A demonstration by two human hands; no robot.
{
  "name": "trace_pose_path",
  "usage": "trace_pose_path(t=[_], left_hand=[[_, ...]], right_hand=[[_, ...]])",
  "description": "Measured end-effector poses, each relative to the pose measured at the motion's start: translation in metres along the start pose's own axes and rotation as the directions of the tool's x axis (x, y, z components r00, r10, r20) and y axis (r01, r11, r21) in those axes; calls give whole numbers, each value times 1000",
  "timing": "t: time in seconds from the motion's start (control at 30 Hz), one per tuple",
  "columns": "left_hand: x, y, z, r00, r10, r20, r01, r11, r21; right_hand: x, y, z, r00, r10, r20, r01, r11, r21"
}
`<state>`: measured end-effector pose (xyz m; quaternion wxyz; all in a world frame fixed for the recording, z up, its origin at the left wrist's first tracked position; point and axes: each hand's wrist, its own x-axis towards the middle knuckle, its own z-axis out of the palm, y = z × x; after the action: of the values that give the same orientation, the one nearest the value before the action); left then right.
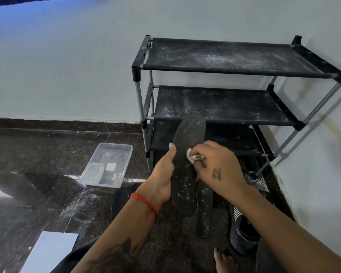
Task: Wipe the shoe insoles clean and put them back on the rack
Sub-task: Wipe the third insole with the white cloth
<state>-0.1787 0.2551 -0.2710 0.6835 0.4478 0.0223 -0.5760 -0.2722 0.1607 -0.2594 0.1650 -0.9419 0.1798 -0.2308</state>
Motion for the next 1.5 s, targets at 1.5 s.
trace_pose_path(t=[1.5], left_hand=[[-10,11,-2,999,-4,37,13,966,-258]], right_hand=[[-14,-30,-21,869,-200,453,-105,819,564]])
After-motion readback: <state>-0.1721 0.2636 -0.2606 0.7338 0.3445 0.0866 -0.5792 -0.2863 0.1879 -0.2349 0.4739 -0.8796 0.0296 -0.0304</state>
